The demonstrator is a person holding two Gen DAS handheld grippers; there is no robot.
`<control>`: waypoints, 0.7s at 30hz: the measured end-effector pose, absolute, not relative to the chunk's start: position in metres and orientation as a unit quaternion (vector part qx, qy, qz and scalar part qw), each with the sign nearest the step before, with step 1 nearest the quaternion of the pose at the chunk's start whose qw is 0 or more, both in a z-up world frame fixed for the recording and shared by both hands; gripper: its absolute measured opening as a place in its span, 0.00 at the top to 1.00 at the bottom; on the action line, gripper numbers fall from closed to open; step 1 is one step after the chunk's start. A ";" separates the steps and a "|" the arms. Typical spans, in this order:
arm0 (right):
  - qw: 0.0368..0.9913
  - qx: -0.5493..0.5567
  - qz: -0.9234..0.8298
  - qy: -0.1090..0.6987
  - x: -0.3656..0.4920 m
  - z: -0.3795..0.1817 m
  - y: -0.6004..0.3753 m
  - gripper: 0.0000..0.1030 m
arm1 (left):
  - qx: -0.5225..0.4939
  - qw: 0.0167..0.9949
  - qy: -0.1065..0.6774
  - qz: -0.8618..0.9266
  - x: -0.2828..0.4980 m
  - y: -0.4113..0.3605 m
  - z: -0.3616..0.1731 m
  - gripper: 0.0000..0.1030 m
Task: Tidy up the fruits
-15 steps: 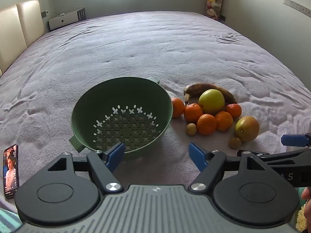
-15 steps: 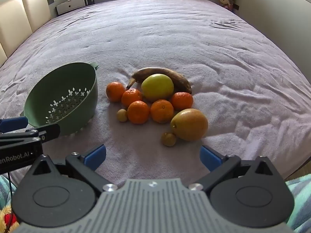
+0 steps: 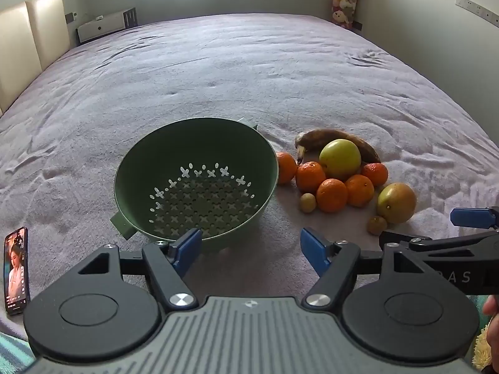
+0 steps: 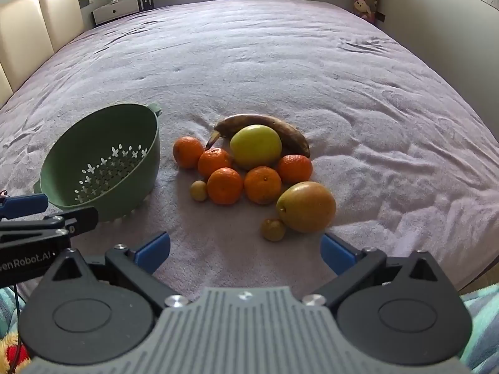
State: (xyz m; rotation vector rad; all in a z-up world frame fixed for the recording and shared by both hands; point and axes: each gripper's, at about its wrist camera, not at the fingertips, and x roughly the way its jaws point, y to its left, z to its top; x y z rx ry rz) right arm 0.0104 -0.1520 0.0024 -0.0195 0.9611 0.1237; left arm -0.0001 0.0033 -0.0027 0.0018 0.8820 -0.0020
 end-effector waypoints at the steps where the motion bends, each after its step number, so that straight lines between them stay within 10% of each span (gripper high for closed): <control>1: 0.885 -0.011 0.059 0.461 0.011 0.003 -0.151 0.04 | 0.000 0.904 0.427 0.000 0.000 0.004 -0.003 0.18; 21: 0.888 -0.026 0.060 0.455 0.010 0.001 -0.150 0.04 | 0.001 0.899 0.437 0.000 0.000 0.008 -0.006 0.18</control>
